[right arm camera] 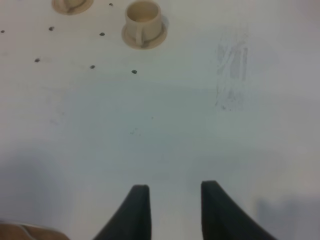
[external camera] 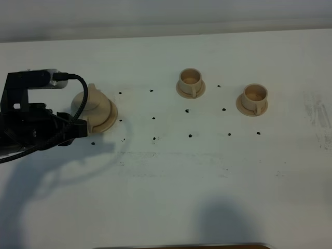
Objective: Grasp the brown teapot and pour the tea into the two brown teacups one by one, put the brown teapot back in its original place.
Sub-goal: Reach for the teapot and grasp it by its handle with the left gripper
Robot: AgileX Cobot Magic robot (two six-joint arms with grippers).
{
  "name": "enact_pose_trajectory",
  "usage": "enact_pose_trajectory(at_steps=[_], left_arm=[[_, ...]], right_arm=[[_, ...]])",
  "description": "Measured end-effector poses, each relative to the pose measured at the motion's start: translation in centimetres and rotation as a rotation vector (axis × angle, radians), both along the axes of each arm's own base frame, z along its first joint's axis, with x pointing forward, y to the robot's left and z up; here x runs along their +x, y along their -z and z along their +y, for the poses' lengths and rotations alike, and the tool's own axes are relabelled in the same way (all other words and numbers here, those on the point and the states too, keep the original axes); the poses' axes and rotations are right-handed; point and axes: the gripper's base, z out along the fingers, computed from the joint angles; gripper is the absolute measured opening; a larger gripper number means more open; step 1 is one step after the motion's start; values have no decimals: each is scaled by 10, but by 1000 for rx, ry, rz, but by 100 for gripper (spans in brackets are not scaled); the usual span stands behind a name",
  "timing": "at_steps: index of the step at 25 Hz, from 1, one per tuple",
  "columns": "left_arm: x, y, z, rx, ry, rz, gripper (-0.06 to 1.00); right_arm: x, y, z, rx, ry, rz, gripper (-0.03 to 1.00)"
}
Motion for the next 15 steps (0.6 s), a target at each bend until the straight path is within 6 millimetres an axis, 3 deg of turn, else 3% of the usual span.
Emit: enact_pose_trajectory(at_steps=[9,15], left_arm=[[3,-7,-23,55,1,-1,40],[8,3,-45,53,47,42,40]], right_arm=[[0,0,0,0,0,0,24],[0,0,0,0,0,0,24]])
